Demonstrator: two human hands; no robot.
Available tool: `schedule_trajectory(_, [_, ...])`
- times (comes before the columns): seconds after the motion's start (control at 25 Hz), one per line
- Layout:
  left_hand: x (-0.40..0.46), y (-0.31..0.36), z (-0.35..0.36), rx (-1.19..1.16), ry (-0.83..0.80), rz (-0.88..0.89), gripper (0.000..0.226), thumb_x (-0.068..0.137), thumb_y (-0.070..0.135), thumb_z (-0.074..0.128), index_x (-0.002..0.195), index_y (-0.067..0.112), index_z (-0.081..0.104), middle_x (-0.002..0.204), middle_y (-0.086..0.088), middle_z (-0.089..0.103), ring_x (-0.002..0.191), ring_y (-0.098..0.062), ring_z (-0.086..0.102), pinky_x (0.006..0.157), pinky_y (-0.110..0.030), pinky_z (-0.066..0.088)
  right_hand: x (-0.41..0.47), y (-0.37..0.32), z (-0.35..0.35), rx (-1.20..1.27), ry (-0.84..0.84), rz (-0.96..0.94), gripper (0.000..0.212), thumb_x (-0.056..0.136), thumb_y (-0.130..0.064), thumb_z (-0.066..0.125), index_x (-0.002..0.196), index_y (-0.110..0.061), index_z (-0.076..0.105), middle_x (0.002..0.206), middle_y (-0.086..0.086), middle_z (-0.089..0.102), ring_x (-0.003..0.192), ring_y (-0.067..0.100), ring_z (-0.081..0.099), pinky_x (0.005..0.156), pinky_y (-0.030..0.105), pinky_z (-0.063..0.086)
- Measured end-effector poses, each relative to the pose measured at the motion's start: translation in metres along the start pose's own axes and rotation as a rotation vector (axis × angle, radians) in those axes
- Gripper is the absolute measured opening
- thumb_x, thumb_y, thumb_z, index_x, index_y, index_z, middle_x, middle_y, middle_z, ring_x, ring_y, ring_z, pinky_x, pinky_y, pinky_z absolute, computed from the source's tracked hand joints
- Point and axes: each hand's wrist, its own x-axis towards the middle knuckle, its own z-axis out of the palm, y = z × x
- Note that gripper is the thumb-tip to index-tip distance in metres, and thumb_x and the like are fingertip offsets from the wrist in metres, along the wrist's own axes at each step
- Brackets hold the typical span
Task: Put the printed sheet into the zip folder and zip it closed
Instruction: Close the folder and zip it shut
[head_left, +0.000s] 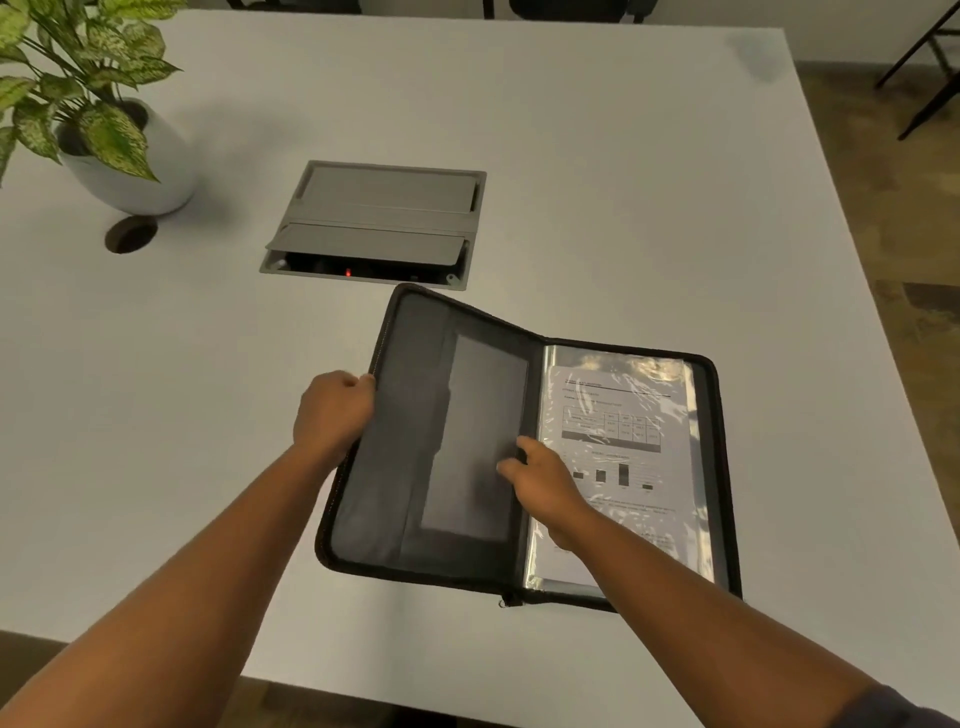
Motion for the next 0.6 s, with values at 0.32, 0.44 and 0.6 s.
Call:
schedule_trajectory(0.32, [-0.085,0.113,0.012,-0.199,-0.355,0.543,0.034,0.095,0.030,0.064,0.071,0.008,0.057,0.060,0.000,0.053,0.055,-0.008,0.048,0.059,-0.029,0.046,-0.047,-0.044,-0.057,0.458,-0.029,-0.238,0.039,0.096,-0.039,0.060,0.133,-0.028,0.059,0.126,-0.008,0.066,0.120,0.014,0.061,0.099,0.036,0.051])
schedule_trajectory(0.44, [-0.109,0.133,0.048,-0.297,-0.409,0.623,0.027,0.093,0.038,0.068,0.084,0.013,0.065,0.079,-0.004,0.068,0.063,-0.018,0.057,0.063,-0.034,0.050,-0.063,-0.045,-0.090,0.528,0.012,-0.290,0.035,0.096,-0.045,0.055,0.127,-0.030,0.064,0.123,-0.007,0.070,0.115,0.016,0.065,0.095,0.039,0.054])
schedule_trajectory(0.6, [-0.133,0.135,0.095,-0.300,-0.466,0.646,0.029,0.088,0.042,0.073,0.114,0.029,0.068,0.111,0.009,0.067,0.087,-0.004,0.063,0.071,-0.013,0.049,-0.079,-0.028,-0.133,0.594,0.074,-0.294,0.034,0.098,-0.043,0.053,0.124,-0.026,0.066,0.118,0.001,0.072,0.111,0.023,0.068,0.093,0.042,0.056])
